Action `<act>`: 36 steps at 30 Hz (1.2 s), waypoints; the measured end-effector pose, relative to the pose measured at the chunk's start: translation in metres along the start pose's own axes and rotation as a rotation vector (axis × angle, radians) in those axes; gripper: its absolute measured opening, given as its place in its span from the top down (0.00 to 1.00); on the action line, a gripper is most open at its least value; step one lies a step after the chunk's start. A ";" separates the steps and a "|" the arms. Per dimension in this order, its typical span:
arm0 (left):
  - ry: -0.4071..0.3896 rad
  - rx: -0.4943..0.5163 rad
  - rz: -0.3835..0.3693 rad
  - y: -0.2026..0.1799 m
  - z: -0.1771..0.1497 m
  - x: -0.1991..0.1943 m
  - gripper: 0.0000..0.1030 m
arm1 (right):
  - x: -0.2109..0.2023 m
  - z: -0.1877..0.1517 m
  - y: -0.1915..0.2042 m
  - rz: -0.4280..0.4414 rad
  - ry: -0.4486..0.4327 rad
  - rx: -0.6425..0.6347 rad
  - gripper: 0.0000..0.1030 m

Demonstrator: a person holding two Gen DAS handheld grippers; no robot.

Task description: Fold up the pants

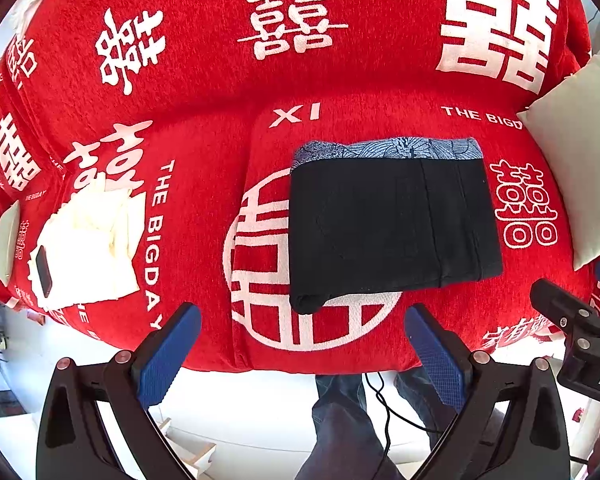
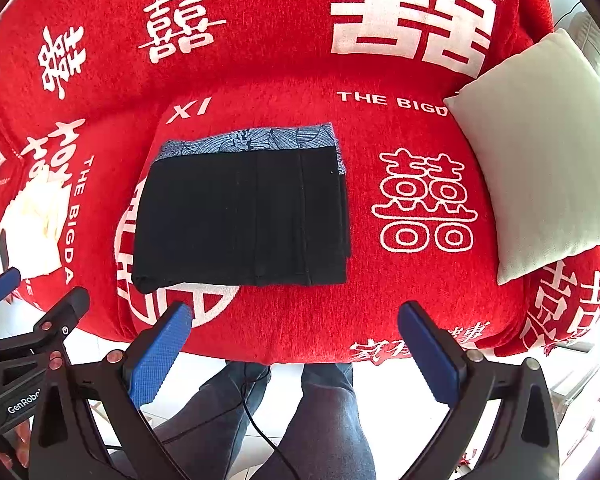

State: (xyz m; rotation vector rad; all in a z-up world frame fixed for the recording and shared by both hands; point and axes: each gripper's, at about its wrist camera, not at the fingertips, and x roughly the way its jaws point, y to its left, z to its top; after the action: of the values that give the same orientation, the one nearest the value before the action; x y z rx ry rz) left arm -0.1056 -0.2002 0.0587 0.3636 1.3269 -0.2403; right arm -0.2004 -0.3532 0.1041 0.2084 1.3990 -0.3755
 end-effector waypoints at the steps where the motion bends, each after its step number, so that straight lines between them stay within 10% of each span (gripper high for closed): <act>1: -0.001 0.000 0.000 0.000 0.000 0.000 0.01 | 0.000 0.000 0.001 0.000 -0.001 -0.001 0.00; 36: -0.019 0.000 -0.014 -0.003 0.002 -0.005 0.01 | -0.003 0.000 0.009 -0.009 -0.016 -0.016 0.00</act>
State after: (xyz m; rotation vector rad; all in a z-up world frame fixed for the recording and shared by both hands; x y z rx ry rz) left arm -0.1063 -0.2042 0.0635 0.3509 1.3108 -0.2551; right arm -0.1975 -0.3448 0.1063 0.1860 1.3872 -0.3721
